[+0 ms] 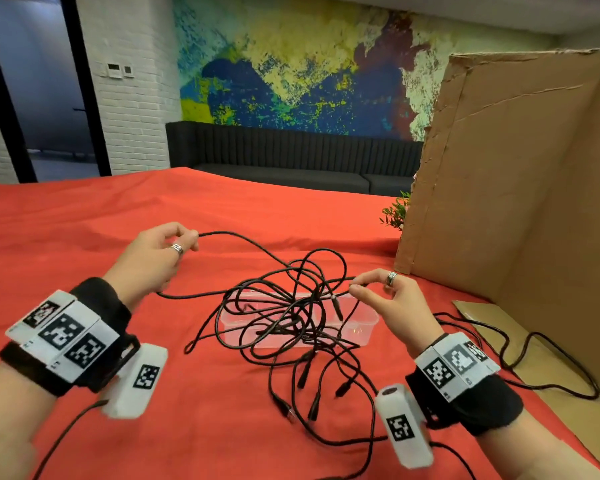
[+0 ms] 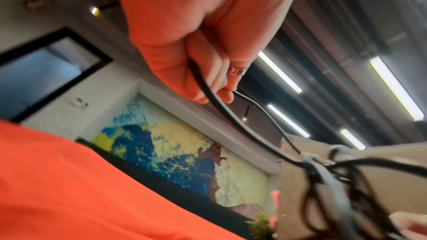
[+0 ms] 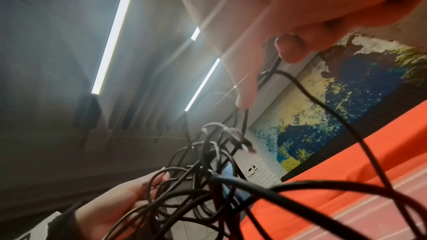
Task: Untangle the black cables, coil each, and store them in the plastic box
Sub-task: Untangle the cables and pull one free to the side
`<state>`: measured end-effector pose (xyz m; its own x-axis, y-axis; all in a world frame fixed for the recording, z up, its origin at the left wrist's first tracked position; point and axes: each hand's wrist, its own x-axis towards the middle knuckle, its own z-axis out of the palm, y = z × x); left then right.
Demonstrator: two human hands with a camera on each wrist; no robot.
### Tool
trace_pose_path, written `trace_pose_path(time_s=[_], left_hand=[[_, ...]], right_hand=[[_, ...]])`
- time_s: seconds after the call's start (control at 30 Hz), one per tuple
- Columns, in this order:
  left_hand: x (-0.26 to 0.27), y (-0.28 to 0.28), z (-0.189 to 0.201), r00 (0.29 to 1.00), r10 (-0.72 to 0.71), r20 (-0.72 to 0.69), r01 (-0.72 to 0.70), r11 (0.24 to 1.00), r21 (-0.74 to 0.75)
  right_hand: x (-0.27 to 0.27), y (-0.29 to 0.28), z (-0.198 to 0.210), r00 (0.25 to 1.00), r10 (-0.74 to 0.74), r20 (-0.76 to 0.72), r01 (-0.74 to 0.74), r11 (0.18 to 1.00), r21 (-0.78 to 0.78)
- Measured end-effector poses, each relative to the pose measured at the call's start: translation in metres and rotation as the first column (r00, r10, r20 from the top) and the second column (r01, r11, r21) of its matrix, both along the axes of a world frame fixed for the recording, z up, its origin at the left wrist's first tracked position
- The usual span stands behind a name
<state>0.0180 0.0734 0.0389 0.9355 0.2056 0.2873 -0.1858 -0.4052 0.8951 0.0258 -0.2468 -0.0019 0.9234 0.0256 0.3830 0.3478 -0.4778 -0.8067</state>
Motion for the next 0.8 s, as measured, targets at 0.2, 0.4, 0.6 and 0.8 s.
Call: trace_pose_path(time_s=[0.2,0.4,0.6,0.8], left_hand=[[-0.004,0.011,-0.006,0.982,0.187,0.037,-0.184,0.879,0.441],[-0.019,-0.027,-0.040,0.957,0.128,0.259,-0.262,0.765,0.589],[-0.050,-0.103,-0.081,0.823,-0.496,0.277,0.079,0.583,0.809],[-0.036,-0.119,-0.105,0.916,-0.396,0.063,0.106,0.389,0.915]], right_hand=[[0.002,0.000,-0.004,0.999,-0.046,0.007,0.046,0.999,-0.026],[-0.002,0.019,-0.003,0.997,0.062,-0.047,-0.054,0.988,0.141],[0.005,0.029,-0.001,0.998,0.031,-0.063,-0.019,0.983,0.184],[0.009,0.023,0.008,0.997,0.013,-0.079,0.003,0.979,0.202]])
